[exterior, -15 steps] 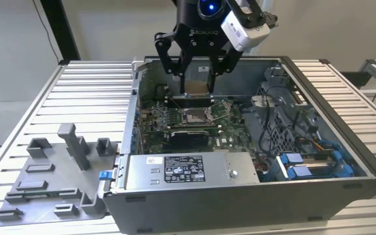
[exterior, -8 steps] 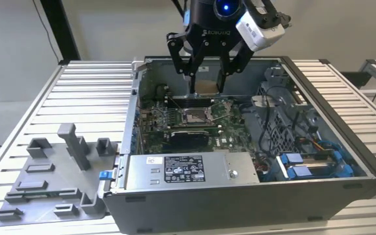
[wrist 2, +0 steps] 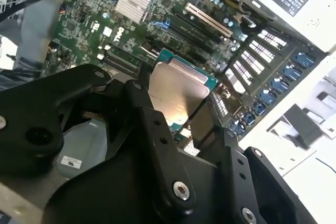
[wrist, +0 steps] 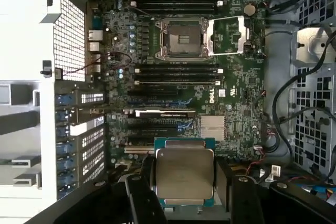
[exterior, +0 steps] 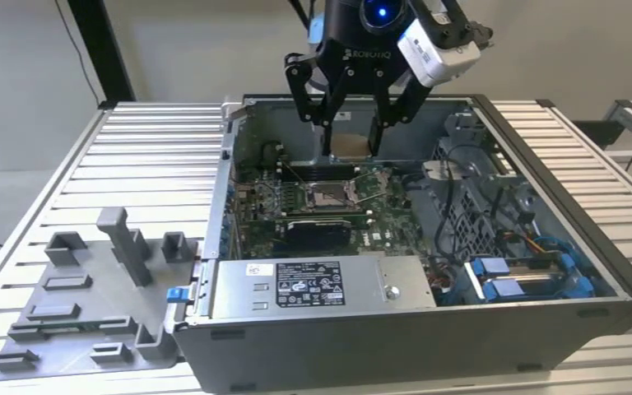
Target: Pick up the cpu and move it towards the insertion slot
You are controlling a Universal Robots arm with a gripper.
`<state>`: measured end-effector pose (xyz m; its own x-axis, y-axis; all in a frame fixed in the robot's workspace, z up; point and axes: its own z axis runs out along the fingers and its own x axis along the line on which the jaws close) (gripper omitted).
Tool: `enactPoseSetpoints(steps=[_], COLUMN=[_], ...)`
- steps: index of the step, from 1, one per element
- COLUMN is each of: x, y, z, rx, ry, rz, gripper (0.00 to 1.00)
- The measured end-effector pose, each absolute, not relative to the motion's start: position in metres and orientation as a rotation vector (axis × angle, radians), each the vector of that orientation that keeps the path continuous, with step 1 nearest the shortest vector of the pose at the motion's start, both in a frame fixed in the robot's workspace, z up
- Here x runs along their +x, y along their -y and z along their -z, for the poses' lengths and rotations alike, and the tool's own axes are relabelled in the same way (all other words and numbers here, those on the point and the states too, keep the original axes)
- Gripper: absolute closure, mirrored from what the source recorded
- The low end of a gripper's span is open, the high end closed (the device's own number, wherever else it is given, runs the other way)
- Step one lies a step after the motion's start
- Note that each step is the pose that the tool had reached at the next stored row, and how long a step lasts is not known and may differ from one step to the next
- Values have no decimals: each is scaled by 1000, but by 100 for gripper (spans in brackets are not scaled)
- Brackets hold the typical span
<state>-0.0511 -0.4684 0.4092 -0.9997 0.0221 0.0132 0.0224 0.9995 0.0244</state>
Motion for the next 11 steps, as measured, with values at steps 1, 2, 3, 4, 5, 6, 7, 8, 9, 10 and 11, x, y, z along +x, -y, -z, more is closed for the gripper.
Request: enactPoseSetpoints(steps=[1,2,3,4,5,6,7,8,9,10,11], x=[-51,-51,-51,-51,-51,-51,-51,-51,-51,-51,-51], y=[468,468,468,468,468,468,468,467,465,463,461], z=[-409,-409,-409,-409,-409,-409,-409,-409,-409,-409,-409], rx=[-35,-35,-35,-35,-35,-35,-35,-35,-35,-35,-35], ry=[3128,3128,3128,3128,3128,3128,3128,3128,3128,3128,3128], rz=[38,38,38,38,38,38,38,38,38,39,38], gripper=[100,100,100,100,100,100,100,100,100,100,100])
